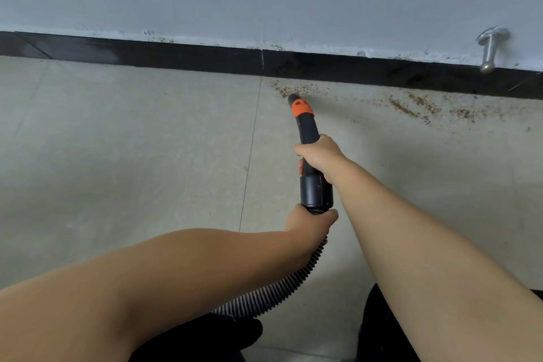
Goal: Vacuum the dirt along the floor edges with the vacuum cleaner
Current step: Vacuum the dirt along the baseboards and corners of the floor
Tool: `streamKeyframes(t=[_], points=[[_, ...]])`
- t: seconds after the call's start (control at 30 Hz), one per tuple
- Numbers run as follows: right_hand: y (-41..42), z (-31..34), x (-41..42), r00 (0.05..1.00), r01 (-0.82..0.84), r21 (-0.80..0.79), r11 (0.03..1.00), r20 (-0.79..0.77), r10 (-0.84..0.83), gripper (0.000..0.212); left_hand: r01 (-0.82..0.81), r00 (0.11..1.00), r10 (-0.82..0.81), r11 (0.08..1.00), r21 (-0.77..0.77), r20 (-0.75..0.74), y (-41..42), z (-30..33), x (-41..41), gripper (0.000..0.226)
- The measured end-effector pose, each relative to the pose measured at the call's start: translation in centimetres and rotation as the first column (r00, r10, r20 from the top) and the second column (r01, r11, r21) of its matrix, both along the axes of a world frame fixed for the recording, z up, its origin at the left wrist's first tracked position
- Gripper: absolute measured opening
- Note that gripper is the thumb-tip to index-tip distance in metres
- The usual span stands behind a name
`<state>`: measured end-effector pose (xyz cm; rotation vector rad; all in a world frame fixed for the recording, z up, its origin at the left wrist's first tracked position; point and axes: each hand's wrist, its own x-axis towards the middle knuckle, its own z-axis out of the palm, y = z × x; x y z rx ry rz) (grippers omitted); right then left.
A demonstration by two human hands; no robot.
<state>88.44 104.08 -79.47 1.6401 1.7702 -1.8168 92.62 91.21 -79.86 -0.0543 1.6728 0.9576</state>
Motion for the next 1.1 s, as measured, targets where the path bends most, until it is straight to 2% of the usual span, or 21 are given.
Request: streamKeyframes(t=[0.1, 0.27, 0.37, 0.57, 0.77, 0.9, 1.1], points=[[0.3, 0.0, -0.3, 1.000, 0.026, 0.014, 1.000, 0.008, -0.026, 0.022, 0.018, 1.000, -0.018, 1.000, -0.002, -0.011, 0.2, -0.1, -0.7, 0.030], [2.3, 0.1, 1.9, 0.976, 0.213, 0.018, 0.977, 0.029, -0.214, 0.020, 0.156, 0.988, -0.156, 0.988, 0.023, 0.018, 1.6, 0.5, -0.8, 0.024], [3.6, 0.5, 2.6, 0.965, 0.261, 0.000, 0.965, 0.019, -0.261, 0.017, 0.173, 0.985, -0.173, 0.984, 0.042, 0.009, 2.8, 0.8, -0.4, 0.023], [2.8, 1.0, 0.3, 0.995, 0.092, -0.001, 0.996, 0.032, -0.092, 0.021, 0.047, 0.999, -0.048, 0.999, 0.022, 0.006, 2.4, 0.9, -0.7, 0.030], [-0.4, 0.2, -3.7, 0.998, -0.069, 0.003, 0.998, 0.000, 0.069, 0.020, -0.094, 0.995, 0.093, 0.996, 0.000, -0.031, 0.0, 0.6, -2.6, 0.027], [-1.0, -0.2, -4.9, 0.999, -0.027, 0.001, 1.000, -0.028, 0.027, 0.021, -0.083, 0.995, 0.083, 0.997, -0.006, -0.051, -0.5, 0.3, -4.1, 0.024], [1.5, 0.0, -2.6, 0.995, 0.089, 0.057, 0.994, 0.031, -0.091, 0.018, 0.015, 0.999, -0.015, 1.000, -0.002, -0.033, 1.4, 0.3, -3.1, 0.032]])
